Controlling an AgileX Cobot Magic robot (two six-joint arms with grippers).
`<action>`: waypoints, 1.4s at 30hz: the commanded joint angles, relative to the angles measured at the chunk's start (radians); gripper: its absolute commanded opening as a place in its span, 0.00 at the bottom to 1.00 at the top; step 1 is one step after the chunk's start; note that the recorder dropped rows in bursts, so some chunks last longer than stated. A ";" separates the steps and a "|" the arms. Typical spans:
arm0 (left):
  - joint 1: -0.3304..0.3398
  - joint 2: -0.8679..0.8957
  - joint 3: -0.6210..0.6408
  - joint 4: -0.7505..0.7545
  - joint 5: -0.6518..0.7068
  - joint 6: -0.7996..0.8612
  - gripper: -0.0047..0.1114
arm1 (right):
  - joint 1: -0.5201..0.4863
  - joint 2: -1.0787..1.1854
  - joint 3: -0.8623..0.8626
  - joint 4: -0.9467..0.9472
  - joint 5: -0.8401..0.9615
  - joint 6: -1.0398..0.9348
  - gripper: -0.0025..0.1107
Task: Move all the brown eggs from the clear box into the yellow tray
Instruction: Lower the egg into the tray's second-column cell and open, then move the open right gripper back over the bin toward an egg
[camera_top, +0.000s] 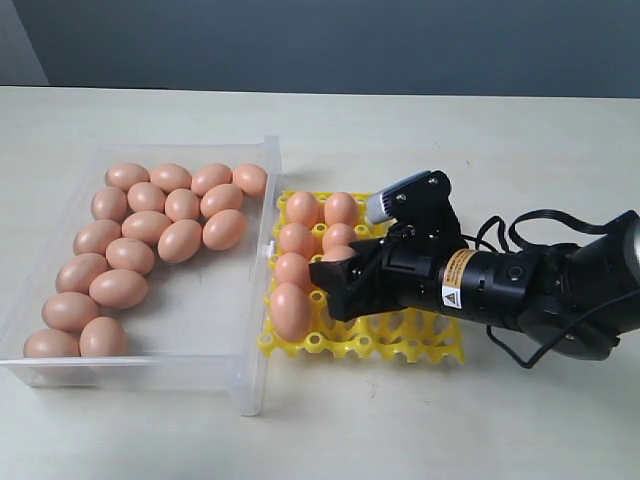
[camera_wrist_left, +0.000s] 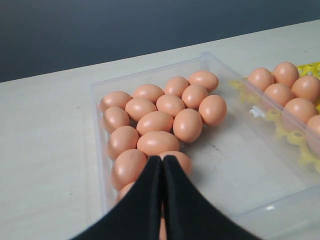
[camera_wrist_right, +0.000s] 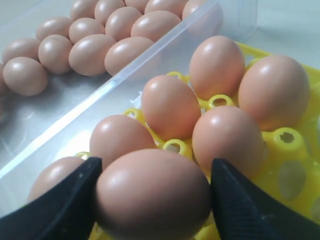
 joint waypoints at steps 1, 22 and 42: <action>-0.001 -0.005 0.004 0.000 -0.010 -0.001 0.04 | -0.004 -0.001 0.002 0.020 0.031 -0.023 0.52; -0.001 -0.005 0.004 0.000 -0.010 -0.001 0.04 | 0.003 -0.342 0.002 0.093 0.369 -0.025 0.61; -0.001 -0.005 0.004 0.000 -0.010 -0.001 0.04 | 0.396 -0.008 -0.845 -0.006 1.189 -0.316 0.58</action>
